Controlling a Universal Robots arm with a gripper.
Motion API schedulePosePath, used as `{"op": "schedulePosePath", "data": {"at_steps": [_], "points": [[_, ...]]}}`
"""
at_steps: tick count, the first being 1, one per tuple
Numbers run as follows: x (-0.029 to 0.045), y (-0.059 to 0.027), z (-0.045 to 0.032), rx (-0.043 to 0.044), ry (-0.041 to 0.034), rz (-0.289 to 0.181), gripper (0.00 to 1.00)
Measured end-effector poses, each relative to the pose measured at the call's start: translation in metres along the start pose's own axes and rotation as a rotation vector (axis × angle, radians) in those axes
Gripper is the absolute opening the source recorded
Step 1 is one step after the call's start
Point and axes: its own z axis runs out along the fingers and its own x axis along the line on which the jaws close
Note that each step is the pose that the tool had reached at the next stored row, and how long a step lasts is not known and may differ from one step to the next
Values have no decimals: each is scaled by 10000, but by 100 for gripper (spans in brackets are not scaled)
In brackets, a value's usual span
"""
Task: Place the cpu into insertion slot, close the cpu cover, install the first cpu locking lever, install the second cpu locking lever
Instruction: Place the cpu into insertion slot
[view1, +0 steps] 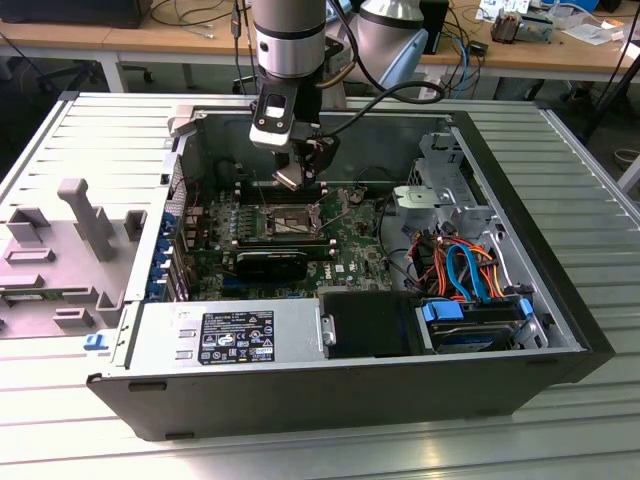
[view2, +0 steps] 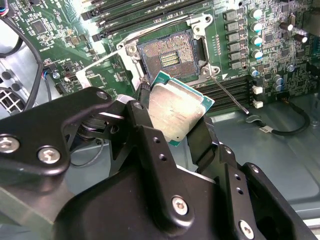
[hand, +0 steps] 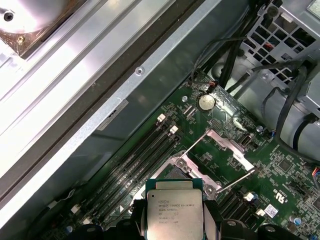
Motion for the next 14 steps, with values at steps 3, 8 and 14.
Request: {"op": "schedulePosePath", "data": {"at_steps": [3,8,14], "points": [[0,0,0,0,-3,32,55],[0,0,0,-2,-9,93,55],[0,0,0,-3,-14,153,55]]}}
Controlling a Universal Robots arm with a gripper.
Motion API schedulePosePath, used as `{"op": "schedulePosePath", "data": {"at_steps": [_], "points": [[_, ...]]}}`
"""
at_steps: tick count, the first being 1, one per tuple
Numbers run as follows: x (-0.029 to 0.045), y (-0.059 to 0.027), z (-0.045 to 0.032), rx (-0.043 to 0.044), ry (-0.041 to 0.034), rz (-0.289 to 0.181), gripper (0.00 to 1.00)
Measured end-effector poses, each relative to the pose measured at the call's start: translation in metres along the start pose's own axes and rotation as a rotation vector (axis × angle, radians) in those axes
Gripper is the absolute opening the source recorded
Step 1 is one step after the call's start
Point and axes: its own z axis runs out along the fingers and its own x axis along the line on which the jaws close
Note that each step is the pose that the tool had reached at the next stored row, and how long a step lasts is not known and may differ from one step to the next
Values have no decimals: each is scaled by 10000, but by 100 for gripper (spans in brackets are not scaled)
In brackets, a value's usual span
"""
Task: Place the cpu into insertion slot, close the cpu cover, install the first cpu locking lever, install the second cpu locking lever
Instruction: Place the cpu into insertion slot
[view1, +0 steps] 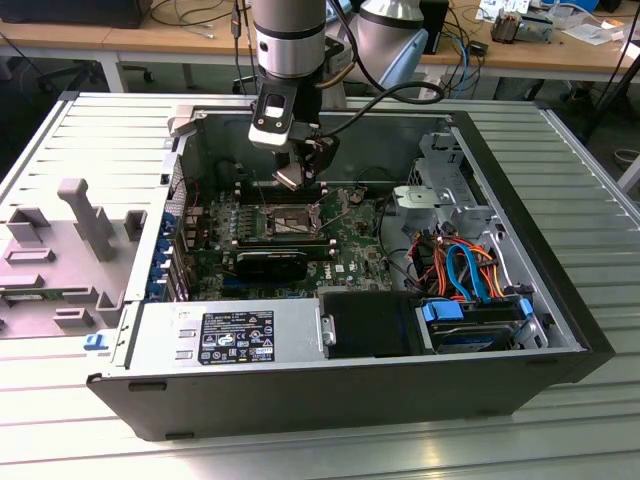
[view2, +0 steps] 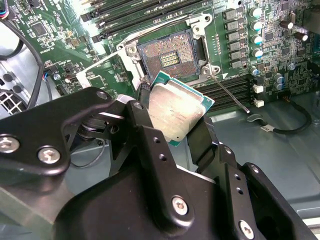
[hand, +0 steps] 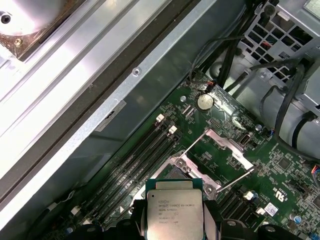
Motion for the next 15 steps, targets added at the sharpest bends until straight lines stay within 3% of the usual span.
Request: {"op": "schedulePosePath", "data": {"at_steps": [15], "points": [[0,0,0,-2,-24,241,55]]}}
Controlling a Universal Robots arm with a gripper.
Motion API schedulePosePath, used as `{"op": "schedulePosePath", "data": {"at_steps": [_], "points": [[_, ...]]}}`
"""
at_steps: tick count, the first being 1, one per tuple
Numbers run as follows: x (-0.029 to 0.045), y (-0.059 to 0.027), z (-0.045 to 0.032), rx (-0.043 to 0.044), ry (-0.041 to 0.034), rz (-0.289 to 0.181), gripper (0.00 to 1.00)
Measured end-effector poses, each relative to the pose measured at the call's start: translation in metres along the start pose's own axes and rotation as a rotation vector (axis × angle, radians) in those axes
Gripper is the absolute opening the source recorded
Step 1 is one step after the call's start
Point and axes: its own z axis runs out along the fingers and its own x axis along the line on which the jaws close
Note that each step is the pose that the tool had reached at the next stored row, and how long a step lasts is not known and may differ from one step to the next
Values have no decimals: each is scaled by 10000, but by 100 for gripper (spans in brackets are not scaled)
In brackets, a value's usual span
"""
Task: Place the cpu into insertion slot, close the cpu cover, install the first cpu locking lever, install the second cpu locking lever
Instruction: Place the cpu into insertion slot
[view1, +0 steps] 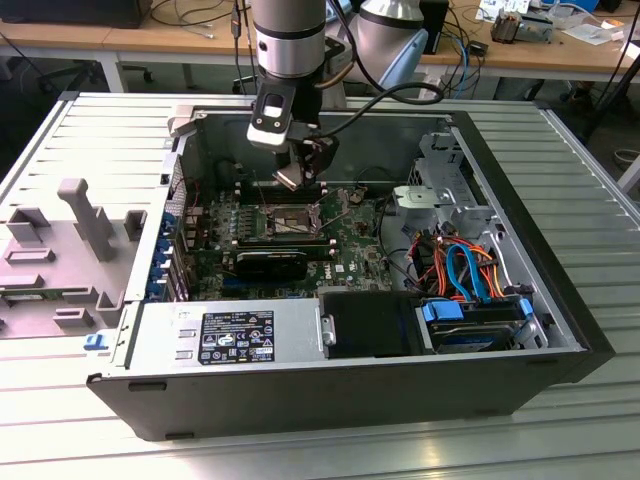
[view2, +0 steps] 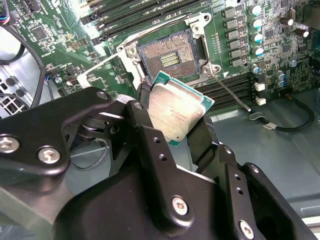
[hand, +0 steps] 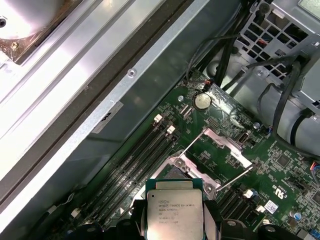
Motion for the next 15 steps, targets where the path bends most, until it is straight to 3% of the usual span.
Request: {"op": "schedulePosePath", "data": {"at_steps": [15], "points": [[0,0,0,-5,-21,238,55]]}}
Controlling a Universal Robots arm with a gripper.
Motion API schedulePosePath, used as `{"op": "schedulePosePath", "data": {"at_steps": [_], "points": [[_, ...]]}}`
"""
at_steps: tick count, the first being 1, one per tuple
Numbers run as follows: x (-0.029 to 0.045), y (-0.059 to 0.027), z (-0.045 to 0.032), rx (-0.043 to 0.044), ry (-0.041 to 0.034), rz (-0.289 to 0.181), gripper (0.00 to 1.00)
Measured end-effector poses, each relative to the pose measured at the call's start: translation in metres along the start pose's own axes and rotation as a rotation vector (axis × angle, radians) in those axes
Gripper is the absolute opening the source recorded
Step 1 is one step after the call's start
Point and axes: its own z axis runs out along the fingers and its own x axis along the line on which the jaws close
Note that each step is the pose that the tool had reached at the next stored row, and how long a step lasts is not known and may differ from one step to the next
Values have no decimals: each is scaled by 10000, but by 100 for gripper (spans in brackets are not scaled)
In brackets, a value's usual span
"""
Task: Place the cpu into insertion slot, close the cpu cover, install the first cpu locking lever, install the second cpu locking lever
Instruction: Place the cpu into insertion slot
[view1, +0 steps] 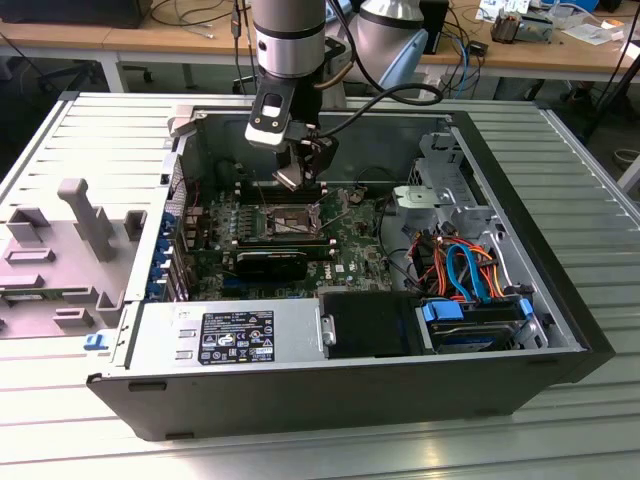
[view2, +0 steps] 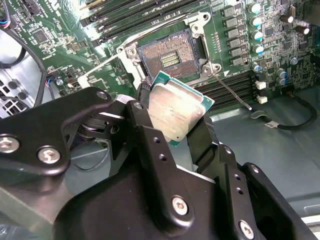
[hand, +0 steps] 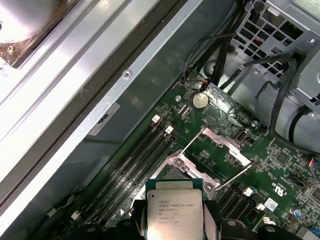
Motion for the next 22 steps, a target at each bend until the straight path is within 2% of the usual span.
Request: {"op": "schedulePosePath", "data": {"at_steps": [22], "points": [[0,0,0,-5,-22,241,55]]}}
